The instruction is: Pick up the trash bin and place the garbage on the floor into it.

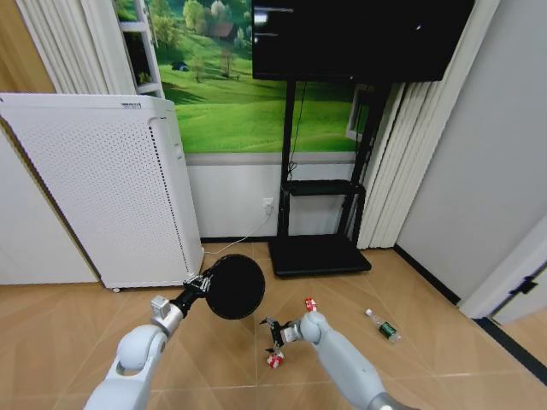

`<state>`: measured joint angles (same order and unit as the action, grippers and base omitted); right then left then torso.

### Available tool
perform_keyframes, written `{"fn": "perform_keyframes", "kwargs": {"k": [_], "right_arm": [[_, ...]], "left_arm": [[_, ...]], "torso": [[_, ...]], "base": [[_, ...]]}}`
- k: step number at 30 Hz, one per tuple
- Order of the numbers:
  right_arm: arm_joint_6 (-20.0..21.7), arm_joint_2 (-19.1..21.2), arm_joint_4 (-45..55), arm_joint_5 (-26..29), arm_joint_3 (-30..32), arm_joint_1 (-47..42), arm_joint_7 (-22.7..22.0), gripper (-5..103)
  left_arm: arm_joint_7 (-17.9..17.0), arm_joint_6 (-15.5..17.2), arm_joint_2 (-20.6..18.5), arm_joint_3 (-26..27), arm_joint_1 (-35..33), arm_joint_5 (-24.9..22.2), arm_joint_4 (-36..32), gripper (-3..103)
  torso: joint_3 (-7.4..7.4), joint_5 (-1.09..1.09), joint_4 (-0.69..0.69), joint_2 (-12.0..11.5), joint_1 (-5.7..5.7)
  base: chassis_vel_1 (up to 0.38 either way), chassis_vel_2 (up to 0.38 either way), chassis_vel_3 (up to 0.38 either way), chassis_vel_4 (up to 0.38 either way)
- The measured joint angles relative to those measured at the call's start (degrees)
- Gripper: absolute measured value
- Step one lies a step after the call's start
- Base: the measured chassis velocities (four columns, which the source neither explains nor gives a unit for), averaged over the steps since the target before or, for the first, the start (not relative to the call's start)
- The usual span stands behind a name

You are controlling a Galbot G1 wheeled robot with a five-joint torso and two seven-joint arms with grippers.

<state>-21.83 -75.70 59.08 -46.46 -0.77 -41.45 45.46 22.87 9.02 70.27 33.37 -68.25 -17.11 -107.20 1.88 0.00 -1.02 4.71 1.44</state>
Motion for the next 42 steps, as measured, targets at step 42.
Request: {"fn": "perform_keyframes", "kwargs": {"k": [42], "right_arm": [[1.11,-2.70,-7.99,-11.03,5.43,-4.39,-3.99,78]], "left_arm": [[1.41,-0.33,-0.18,1.95,-2.05,-0.92,-0.32,8]], "torso": [[0.00,-0.01,0.00,0.00,0.00]], "base": [[0.000,0.000,0.000,0.000]]}}
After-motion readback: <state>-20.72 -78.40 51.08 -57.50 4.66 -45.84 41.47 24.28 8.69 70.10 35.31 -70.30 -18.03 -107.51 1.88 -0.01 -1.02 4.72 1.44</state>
